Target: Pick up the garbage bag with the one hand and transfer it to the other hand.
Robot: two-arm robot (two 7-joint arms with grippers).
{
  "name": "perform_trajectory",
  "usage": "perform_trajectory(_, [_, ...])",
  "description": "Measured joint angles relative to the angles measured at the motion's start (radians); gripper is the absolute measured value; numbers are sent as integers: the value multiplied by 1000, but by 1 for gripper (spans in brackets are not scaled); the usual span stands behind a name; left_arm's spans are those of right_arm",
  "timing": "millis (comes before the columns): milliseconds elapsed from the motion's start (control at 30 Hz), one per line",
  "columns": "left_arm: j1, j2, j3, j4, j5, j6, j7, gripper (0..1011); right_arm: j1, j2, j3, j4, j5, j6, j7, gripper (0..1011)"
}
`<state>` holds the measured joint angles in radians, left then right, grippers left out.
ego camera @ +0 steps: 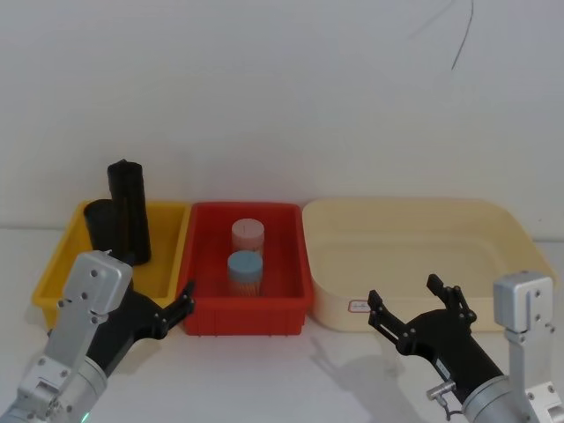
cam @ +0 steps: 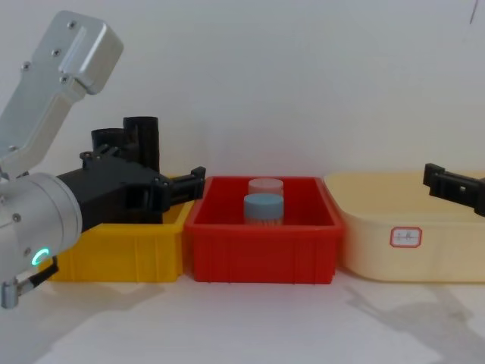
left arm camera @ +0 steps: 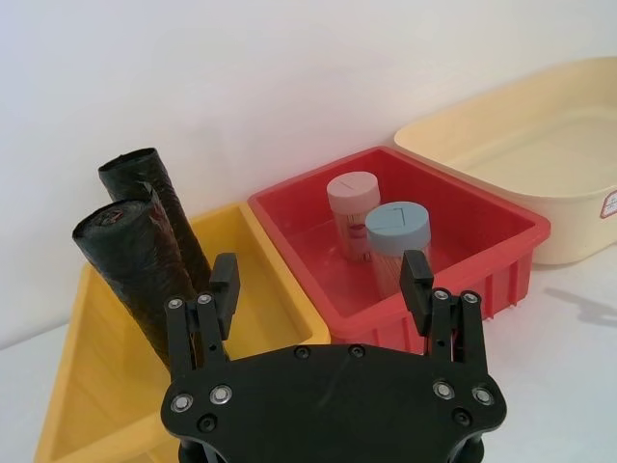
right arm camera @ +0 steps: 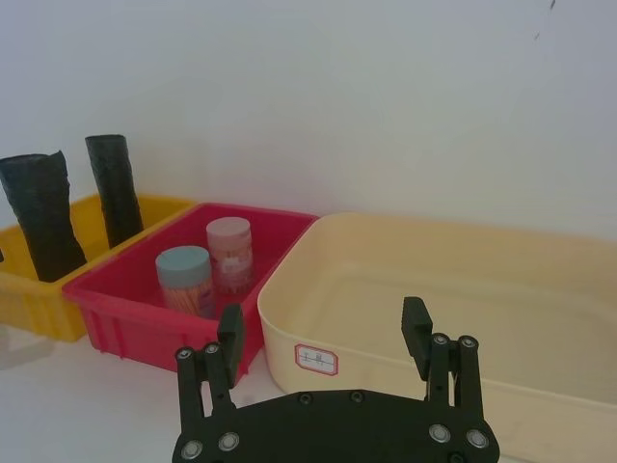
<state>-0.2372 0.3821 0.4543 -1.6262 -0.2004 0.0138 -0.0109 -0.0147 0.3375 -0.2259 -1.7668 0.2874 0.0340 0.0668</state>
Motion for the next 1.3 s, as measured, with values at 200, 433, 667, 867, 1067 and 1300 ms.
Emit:
perform_trajectory(200, [0,0,0,0,0,0,0,1000,0,0,0,0,0,0,0,1002])
perform_trajectory(433, [0,0,0,0,0,0,0,1000,0,0,0,0,0,0,0,1001])
perform_trajectory(667, [0,0,0,0,0,0,0,1000,0,0,0,0,0,0,0,1001])
perform_trajectory(867, [0,0,0,0,0,0,0,1000,0,0,0,0,0,0,0,1001])
perform_trajectory(1067, [5,9,-6,-2,8,-4,0,1000,0,0,0,0,0,0,0,1001])
perform_trajectory(1300, [24,31,-28,-12,16,-12,3,1000,0,0,0,0,0,0,0,1001])
